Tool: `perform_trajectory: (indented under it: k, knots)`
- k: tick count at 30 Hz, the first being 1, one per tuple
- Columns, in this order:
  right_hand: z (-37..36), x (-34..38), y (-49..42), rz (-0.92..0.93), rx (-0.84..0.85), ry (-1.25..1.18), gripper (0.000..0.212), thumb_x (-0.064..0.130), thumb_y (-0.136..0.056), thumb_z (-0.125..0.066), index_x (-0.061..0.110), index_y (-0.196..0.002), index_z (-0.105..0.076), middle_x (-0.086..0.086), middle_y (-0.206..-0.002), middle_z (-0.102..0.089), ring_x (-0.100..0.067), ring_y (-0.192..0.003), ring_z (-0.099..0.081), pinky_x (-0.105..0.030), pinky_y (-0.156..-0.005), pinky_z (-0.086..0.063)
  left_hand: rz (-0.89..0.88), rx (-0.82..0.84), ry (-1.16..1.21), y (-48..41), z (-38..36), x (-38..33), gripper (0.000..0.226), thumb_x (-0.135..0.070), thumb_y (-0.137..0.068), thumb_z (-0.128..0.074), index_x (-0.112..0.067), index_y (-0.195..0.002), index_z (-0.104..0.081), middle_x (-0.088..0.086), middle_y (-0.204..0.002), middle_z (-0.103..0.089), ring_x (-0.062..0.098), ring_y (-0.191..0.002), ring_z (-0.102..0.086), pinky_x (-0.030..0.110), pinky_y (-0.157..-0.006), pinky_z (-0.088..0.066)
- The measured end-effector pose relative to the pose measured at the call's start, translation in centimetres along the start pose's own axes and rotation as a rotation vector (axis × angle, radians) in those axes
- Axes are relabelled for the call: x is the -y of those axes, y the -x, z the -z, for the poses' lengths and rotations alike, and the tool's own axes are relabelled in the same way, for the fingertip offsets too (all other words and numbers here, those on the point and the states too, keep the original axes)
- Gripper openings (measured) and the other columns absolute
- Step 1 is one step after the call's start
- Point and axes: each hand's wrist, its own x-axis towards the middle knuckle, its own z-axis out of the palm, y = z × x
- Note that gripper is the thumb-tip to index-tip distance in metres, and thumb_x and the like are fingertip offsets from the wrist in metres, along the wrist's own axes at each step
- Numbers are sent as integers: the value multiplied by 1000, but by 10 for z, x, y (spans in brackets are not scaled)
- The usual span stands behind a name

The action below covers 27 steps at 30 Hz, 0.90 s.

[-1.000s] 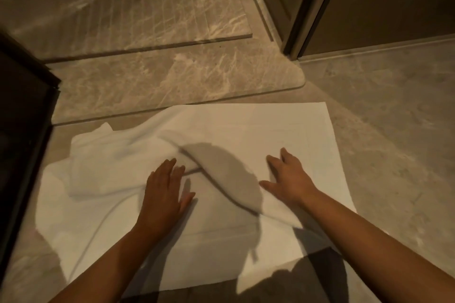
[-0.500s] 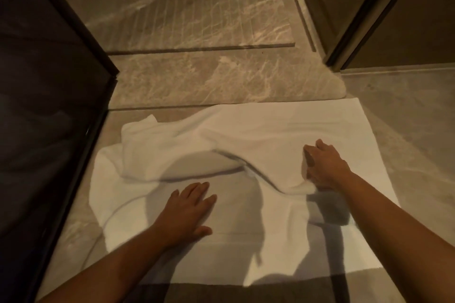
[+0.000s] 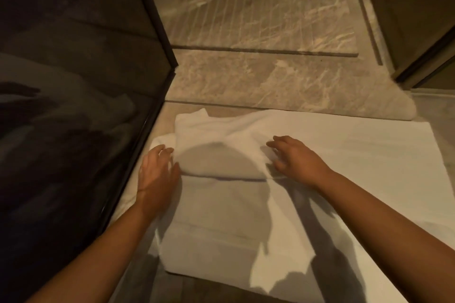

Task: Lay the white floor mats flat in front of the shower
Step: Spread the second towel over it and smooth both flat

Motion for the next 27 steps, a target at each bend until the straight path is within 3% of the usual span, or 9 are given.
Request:
perform_trajectory:
  k: [4, 6, 9, 14, 18, 21, 23, 27]
  knots:
    - [-12, 17, -17, 41, 64, 18, 52, 24, -83, -59, 19, -132, -44, -8, -143, -40, -27, -130, -38, -40, -103, -38, 167, 36, 9, -27, 0, 15, 42, -23, -83, -54, -2, -119, -53, 26, -123, -51, 44, -111, -47, 47, -94, -37]
    - [-15, 23, -27, 69, 105, 67, 52, 26, -84, -59, 20, -133, -43, -8, -142, -40, -26, -130, -38, -39, -103, -38, 251, 50, 94, -33, -1, 21, 43, -17, -85, -60, -6, -125, -49, 22, -130, -45, 38, -117, -42, 38, -99, -32]
    - [-17, 36, -40, 114, 159, 131, 51, 32, -86, -55, 21, -134, -42, -7, -142, -40, -27, -129, -37, -41, -102, -39, 282, 29, 219, -36, -2, 28, 47, -16, -85, -63, -9, -128, -46, 18, -132, -42, 30, -119, -42, 28, -97, -29]
    - [-31, 42, -53, 115, 237, 149, 61, 37, -81, -63, 20, -135, -40, -9, -136, -42, -30, -124, -39, -41, -98, -41, 352, 12, 304, -37, -6, 27, 45, -8, -85, -61, -12, -128, -47, 17, -129, -45, 31, -114, -47, 28, -92, -33]
    - [-45, 31, -41, 80, 274, 220, 77, 43, -77, -65, 23, -141, -28, -3, -155, -15, -25, -140, -15, -38, -110, -31, 338, -77, 281, -22, -1, 26, 29, -1, -88, -53, -9, -115, -57, 18, -112, -49, 27, -96, -51, 22, -80, -33]
    - [-46, 25, -35, 75, 277, 292, 84, 49, -76, -64, 25, -143, -20, -5, -156, -8, -27, -142, -9, -42, -111, -30, 189, -100, 225, -4, 17, 23, 30, 2, -87, -53, -5, -115, -58, 20, -105, -47, 28, -92, -49, 23, -81, -33]
    - [-41, 23, -37, 61, 253, 316, 83, 51, -76, -63, 24, -143, -21, -8, -155, -11, -29, -140, -13, -42, -112, -28, 156, -116, 184, 9, 30, 29, 28, -5, -88, -52, -5, -115, -59, 18, -100, -46, 31, -87, -50, 31, -80, -38]
    - [-31, 16, -38, 0, 259, 323, 79, 46, -80, -61, 24, -143, -20, -9, -154, -13, -29, -140, -16, -44, -112, -28, 414, -10, 29, 37, 49, 41, 25, -30, -88, -47, -12, -102, -58, -1, -87, -43, 24, -75, -48, 27, -62, -37]
